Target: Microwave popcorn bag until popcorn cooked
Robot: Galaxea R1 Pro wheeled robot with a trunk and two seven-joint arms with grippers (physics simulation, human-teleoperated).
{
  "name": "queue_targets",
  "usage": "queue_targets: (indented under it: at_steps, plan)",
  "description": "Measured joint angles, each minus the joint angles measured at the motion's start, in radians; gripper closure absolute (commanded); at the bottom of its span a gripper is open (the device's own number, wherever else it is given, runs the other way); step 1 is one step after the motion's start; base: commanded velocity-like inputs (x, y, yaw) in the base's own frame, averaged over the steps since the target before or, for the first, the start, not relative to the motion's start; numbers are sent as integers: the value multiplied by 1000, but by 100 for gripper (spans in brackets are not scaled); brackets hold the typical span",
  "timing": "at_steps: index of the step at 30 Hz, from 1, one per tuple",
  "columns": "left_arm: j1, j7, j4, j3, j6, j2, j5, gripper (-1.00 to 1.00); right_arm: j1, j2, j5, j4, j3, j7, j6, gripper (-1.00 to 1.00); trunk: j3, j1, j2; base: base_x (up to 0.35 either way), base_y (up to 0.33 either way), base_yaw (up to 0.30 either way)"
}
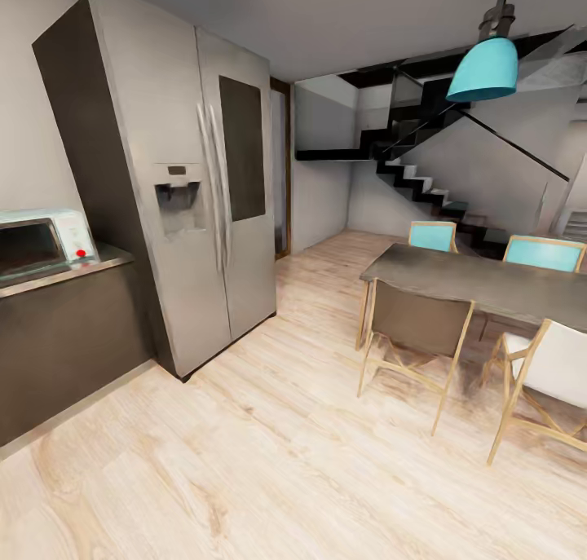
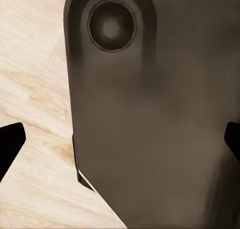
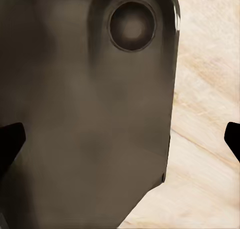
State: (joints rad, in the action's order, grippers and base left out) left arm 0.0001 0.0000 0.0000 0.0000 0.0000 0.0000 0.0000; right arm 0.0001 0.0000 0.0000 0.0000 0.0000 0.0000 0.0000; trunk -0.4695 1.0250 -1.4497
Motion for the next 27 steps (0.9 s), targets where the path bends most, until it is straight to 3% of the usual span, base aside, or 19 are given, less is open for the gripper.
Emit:
queue_targets:
  at_steps: [11,27]
  plan:
    - [1,2,-35,-3,-5,17,5,-100,-1,-8,6,-3,3,-1,-4,-100,0,0,0,0,0,5]
    - [1,2,-40,-3,-6,17,5,-100,-1,-1,7,-3,5,-11,-41,-100,0,0,0,0,0,258]
